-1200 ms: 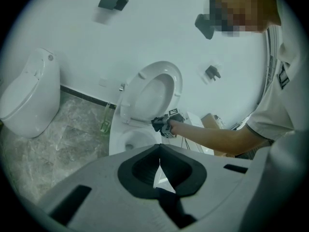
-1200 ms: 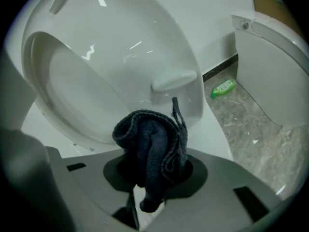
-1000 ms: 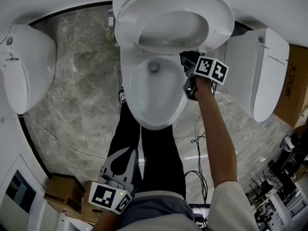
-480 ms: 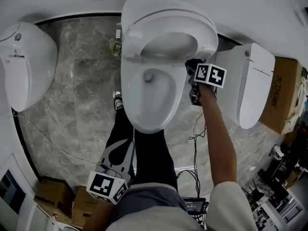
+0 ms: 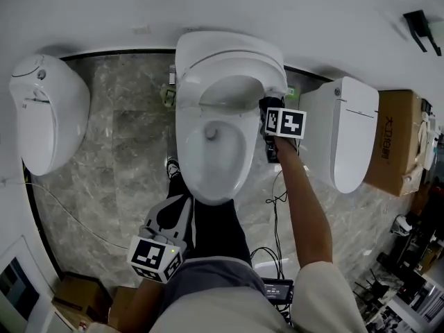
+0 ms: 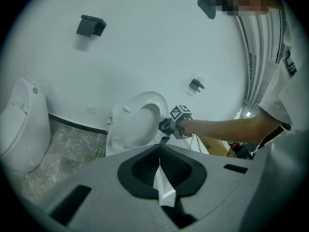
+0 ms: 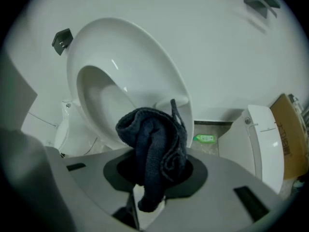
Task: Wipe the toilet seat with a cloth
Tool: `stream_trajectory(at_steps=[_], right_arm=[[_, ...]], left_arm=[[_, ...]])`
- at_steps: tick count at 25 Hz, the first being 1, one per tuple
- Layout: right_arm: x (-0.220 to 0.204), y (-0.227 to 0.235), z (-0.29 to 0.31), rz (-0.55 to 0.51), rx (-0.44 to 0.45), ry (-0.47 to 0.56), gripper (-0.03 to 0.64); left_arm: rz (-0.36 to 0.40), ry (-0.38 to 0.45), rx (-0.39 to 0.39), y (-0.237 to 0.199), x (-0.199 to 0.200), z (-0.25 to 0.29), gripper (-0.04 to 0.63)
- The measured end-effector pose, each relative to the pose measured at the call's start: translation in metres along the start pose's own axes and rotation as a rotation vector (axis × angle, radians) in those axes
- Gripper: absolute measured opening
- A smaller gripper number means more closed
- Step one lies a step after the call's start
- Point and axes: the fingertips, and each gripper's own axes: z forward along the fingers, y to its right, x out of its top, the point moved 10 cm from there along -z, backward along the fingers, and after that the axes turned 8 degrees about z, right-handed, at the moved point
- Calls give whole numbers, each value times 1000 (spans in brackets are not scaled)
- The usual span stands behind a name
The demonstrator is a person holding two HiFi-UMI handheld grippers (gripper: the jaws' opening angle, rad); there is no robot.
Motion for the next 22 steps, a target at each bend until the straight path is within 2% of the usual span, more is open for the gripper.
stream_trajectory(at_steps=[5,11,17,22], right_arm=[[6,-8,-44,39,68,80,104],[0,-14,-110,110,165,181,104],[-16,-20,-181,103,227,274,104],[-33,-26,-230,78,250,342,104]], left_arm=[[130,54,33,3,30,1,9],[152,97,-32,8,63,10,9],[269,143,-62,21,106,27,10],[338,173,-67,28,134,37,11]])
